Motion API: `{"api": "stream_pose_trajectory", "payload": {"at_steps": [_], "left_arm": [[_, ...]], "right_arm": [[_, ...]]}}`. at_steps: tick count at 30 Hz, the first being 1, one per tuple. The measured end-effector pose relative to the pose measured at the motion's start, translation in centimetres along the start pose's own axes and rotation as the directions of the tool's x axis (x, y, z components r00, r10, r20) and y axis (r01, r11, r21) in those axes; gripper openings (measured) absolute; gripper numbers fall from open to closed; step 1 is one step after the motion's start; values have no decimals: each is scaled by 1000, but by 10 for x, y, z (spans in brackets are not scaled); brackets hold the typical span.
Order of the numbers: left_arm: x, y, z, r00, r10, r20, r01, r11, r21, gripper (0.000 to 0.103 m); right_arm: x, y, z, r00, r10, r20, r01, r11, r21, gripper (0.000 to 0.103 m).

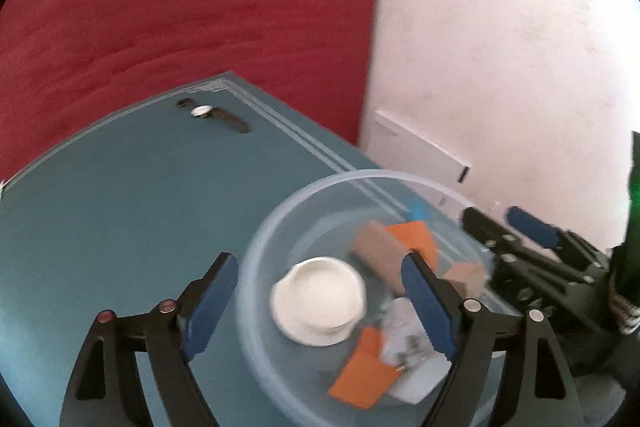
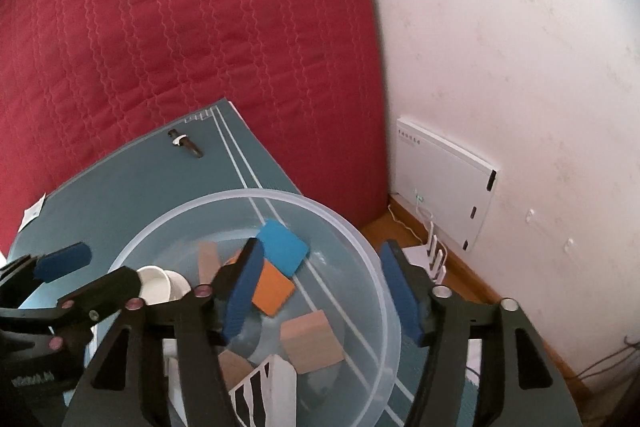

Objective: Organize rigid objects

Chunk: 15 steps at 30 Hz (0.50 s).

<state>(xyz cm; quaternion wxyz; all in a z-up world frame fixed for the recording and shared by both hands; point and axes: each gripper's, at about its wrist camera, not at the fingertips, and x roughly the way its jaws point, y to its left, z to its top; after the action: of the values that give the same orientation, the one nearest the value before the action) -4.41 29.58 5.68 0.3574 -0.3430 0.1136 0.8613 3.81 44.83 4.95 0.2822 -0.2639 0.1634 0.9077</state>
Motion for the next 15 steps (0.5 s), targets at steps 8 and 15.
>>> {"api": "stream_pose_trajectory", "payload": {"at_steps": [8,15], "left_arm": [[-14,13,-10,989,142,38,-141,990,-23,102],[-16,16,-17,985,170,20,-169,985,-29,102]], "right_arm": [[4,-2,0,1000,23,-5,-23,1000,11,84],[6,-2,-4,991,118,-70,-117,993,15,86]]}}
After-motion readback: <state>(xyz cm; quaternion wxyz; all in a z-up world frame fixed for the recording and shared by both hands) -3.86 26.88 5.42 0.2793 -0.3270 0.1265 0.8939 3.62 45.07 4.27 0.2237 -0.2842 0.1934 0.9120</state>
